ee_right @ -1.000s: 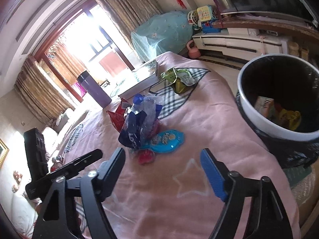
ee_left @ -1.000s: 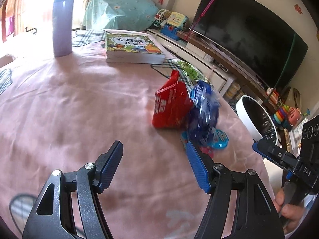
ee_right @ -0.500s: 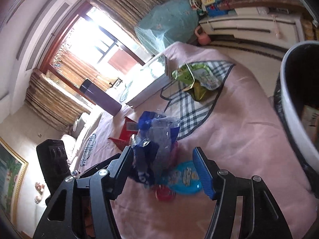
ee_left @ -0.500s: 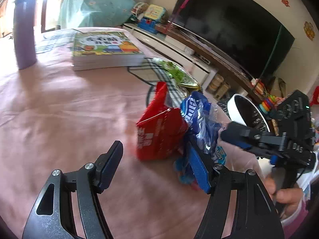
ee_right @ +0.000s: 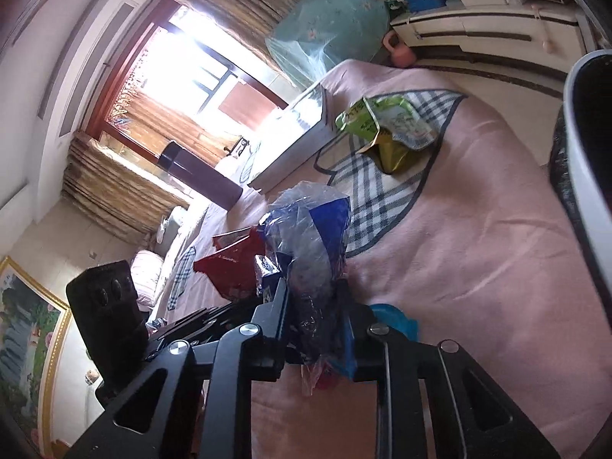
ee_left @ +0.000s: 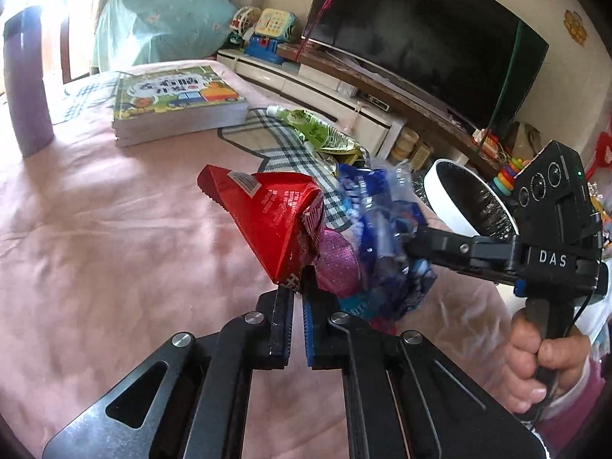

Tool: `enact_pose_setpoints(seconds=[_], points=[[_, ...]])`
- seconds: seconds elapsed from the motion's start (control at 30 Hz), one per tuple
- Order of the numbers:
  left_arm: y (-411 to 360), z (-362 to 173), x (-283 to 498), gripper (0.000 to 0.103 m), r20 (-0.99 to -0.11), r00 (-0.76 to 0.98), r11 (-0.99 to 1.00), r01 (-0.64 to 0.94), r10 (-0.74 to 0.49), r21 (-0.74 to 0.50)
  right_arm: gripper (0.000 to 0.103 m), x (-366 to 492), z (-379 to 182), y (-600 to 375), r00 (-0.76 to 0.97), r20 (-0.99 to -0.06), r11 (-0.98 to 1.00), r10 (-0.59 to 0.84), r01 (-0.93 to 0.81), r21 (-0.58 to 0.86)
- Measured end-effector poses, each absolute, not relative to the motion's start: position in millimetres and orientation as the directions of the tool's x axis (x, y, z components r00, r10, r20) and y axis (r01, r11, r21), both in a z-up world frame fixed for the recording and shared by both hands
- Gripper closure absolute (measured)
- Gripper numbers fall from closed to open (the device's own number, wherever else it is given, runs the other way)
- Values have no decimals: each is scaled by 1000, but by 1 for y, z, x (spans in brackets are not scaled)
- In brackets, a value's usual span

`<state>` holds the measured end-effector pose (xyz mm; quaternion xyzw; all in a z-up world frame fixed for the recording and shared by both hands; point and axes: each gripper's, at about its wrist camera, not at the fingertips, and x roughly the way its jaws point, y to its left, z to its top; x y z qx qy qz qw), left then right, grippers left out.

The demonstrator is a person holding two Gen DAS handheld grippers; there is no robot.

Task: Collect trash
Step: 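Grasp the red bag with the left tool while the right tool grasps the blue-white plastic bag, then carry the red bag and plastic bag over the bin while opening both tools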

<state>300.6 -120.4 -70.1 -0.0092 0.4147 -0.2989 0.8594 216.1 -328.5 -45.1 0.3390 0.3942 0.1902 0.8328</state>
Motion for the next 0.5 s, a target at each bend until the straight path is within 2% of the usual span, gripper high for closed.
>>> enact_pose_setpoints(seconds=[0.5], points=[[-148,-46,236,99,-666,472,784,547,-578,-293,81,157,-23,-378,714,-509,733,480,-8,680]])
